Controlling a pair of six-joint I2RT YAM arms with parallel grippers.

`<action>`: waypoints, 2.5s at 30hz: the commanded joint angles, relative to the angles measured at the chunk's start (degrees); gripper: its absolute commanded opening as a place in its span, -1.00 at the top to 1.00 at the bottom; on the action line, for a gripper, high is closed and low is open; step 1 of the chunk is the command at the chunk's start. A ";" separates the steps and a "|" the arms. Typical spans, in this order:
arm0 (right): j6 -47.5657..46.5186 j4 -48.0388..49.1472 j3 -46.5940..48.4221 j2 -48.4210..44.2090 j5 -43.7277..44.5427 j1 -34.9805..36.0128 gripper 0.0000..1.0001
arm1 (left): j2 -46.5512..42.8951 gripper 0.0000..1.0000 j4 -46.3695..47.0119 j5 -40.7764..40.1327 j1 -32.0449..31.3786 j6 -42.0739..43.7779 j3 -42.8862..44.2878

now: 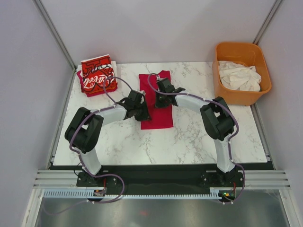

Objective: Fold and stack the t-shirts
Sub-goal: Fold the tshirt

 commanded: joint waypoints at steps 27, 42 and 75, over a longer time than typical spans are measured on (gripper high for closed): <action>-8.86 -2.34 -20.24 -26.72 -2.70 -7.54 -0.79 | -18.24 -0.40 -4.56 -4.85 -0.89 2.11 -8.79; -1.13 6.96 -36.44 -27.18 -16.33 -7.54 -0.54 | -12.61 -0.61 -0.09 -4.76 -1.51 0.00 -14.86; 1.42 14.09 -39.00 -21.37 -13.87 -7.80 1.00 | -7.06 0.95 7.92 -3.88 -1.42 -2.29 -17.41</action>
